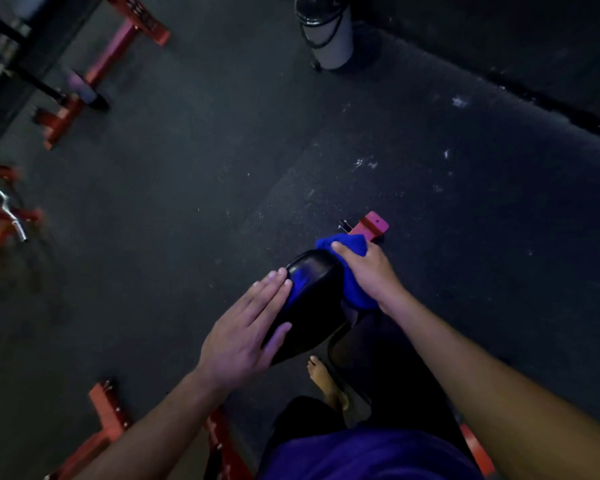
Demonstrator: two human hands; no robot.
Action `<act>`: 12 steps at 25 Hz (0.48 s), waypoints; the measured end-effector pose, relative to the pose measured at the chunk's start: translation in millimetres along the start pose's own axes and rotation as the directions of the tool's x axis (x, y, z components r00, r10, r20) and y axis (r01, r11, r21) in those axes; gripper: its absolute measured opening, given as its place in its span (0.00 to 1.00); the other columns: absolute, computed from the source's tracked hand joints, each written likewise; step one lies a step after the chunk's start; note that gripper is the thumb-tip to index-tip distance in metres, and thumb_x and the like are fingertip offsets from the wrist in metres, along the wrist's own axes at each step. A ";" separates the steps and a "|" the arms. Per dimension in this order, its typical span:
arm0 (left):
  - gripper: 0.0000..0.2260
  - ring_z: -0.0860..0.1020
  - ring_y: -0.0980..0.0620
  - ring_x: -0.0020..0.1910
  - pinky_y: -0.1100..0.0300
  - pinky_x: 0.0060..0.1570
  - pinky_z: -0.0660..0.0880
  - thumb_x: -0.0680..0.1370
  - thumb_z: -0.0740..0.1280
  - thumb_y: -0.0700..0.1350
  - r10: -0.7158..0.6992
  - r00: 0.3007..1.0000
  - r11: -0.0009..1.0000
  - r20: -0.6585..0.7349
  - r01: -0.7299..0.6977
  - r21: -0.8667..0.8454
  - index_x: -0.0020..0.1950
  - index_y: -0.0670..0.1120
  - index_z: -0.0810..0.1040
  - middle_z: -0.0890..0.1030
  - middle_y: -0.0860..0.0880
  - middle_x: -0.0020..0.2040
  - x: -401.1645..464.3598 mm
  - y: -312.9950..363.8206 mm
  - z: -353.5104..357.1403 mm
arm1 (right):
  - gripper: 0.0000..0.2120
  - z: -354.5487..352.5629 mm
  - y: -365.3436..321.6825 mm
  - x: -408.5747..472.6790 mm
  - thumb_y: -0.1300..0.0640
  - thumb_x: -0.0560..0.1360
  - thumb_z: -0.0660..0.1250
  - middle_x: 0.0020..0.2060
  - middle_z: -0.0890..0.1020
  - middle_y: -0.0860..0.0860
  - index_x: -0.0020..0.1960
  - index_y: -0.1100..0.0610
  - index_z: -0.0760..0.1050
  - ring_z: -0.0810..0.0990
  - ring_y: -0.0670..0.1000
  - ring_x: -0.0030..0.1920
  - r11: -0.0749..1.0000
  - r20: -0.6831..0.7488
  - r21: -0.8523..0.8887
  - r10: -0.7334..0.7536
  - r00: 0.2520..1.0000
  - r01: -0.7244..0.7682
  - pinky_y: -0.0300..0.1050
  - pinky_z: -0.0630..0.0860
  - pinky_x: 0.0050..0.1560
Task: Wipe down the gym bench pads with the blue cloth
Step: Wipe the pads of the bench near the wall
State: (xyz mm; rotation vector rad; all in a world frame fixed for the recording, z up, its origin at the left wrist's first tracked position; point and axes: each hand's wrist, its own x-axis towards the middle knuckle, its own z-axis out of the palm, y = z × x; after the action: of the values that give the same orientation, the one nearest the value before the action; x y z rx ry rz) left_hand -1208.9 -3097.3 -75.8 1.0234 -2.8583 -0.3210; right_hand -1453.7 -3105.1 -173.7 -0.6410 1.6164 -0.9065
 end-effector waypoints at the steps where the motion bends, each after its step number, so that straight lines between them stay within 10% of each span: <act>1: 0.25 0.65 0.47 0.79 0.50 0.77 0.64 0.85 0.63 0.49 0.011 1.000 1.000 -0.007 -0.011 0.009 0.78 0.37 0.67 0.66 0.41 0.79 0.0 -0.8 0.8 | 0.18 -0.8 9.4 8.8 0.43 0.75 0.70 0.51 0.85 0.54 0.55 0.57 0.81 0.82 0.54 0.54 0.993 0.014 0.007 0.117 0.993 -0.117 0.51 0.76 0.61; 7: 0.25 0.65 0.48 0.79 0.52 0.78 0.62 0.84 0.64 0.48 0.031 0.999 0.999 -0.031 -0.031 0.015 0.78 0.38 0.67 0.66 0.42 0.79 -3.1 -5.0 4.7 | 0.19 2.2 10.3 26.0 0.45 0.72 0.73 0.51 0.85 0.55 0.55 0.57 0.81 0.83 0.56 0.53 0.963 0.087 0.021 0.267 0.960 -0.269 0.57 0.77 0.61; 12: 0.25 0.65 0.47 0.79 0.52 0.79 0.62 0.84 0.65 0.48 0.044 0.998 0.999 -0.038 -0.043 0.017 0.78 0.38 0.66 0.65 0.43 0.80 -3.1 -7.7 5.9 | 0.19 11.3 -30.4 -24.4 0.33 0.67 0.66 0.47 0.84 0.41 0.54 0.40 0.78 0.80 0.43 0.51 0.997 -0.023 -0.053 -0.050 0.998 0.049 0.39 0.75 0.57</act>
State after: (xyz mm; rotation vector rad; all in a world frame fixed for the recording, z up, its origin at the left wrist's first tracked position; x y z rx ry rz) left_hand -1202.7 -3100.2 -83.3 0.9578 -2.8488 -0.2730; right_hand -1438.7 -3105.0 -136.0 -0.7110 1.6569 -0.9140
